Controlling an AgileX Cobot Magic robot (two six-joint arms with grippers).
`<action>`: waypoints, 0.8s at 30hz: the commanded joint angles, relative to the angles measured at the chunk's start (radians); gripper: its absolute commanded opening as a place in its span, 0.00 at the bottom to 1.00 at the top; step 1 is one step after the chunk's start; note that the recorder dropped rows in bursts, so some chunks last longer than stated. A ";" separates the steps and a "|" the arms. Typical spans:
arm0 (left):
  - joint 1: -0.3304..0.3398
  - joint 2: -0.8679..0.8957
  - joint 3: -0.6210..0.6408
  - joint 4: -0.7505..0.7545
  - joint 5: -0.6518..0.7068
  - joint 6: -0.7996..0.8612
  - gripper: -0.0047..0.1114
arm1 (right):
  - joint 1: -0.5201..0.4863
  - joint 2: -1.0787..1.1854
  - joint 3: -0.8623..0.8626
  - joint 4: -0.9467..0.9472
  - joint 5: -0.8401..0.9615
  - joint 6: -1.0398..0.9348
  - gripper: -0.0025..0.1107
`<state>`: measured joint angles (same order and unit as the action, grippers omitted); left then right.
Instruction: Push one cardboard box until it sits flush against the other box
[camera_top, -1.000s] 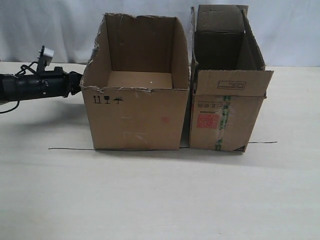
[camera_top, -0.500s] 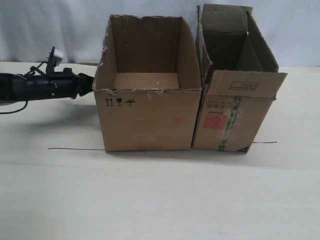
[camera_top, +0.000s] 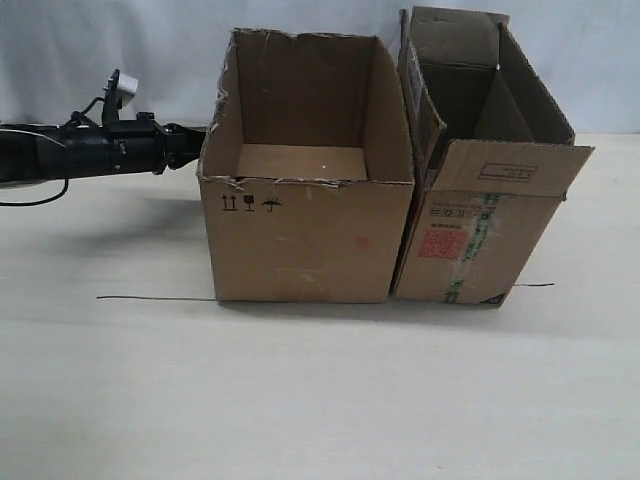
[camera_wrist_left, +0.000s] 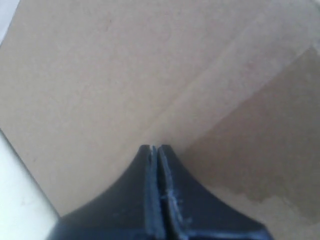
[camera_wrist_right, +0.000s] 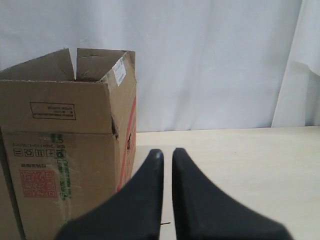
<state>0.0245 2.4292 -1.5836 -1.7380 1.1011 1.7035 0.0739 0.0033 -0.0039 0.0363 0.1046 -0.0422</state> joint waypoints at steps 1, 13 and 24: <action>-0.008 0.004 -0.006 -0.006 0.009 -0.004 0.04 | 0.005 -0.003 0.004 0.003 0.003 0.001 0.07; 0.061 0.004 -0.006 -0.006 0.050 -0.056 0.04 | 0.005 -0.003 0.004 0.003 0.003 0.001 0.07; 0.102 -0.007 0.009 -0.006 0.120 -0.098 0.04 | 0.005 -0.003 0.004 0.003 0.003 0.001 0.07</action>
<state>0.1267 2.4292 -1.5836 -1.7380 1.1986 1.6226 0.0739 0.0033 -0.0039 0.0363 0.1046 -0.0422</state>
